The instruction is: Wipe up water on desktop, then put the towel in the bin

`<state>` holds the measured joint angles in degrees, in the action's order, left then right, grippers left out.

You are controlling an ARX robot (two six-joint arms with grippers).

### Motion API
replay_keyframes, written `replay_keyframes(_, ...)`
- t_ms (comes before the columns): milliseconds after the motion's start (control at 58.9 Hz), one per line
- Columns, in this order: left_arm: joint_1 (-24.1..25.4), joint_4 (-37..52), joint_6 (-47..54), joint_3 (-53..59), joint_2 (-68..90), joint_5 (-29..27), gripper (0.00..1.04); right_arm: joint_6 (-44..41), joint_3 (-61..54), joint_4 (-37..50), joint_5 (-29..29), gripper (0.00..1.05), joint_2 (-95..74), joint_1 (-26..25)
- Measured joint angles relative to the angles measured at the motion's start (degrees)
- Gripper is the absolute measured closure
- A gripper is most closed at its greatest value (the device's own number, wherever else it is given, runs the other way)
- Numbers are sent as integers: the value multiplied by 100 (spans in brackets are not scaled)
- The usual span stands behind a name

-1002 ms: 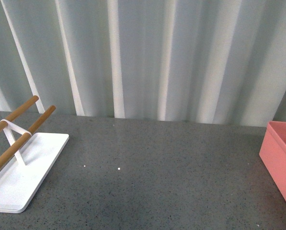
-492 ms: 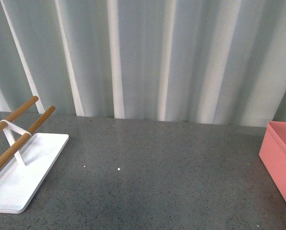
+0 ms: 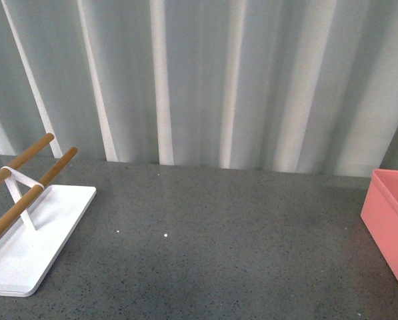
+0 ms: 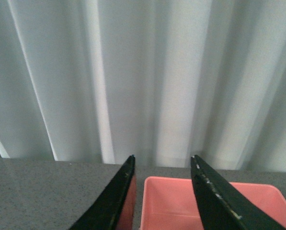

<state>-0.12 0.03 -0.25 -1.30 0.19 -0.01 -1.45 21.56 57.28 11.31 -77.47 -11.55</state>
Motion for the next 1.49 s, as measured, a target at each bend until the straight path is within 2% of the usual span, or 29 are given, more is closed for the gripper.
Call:
replay_keyframes(170, 0, 0, 0, 0, 0, 0, 7, 33, -772, -98, -278, 102, 610, 291)
replay_keyframes(425, 0, 0, 0, 0, 0, -2, 7, 50, -1392, -514, -551, 101, 1698, 601)
replay_keyframes(526, 0, 0, 0, 0, 0, 0, 7, 50, -1696, -278, -664, 101, 1805, 682)
replay_keyframes(594, 0, 0, 0, 0, -2, 0, 7, 52, -1832, -485, -1058, 101, 2050, 951)
replay_keyframes(679, 0, 0, 0, 0, 0, 0, 7, 52, -1921, -802, -1073, 101, 2481, 1121)
replay_keyframes(1223, 0, 0, 0, 0, 0, 0, 7, 72, -2046, -3016, -1106, 101, 5014, 1139)
replay_keyframes(1494, 0, 0, 0, 0, 0, -2, 7, 76, -2046, -3738, -1108, 101, 5766, 1139)
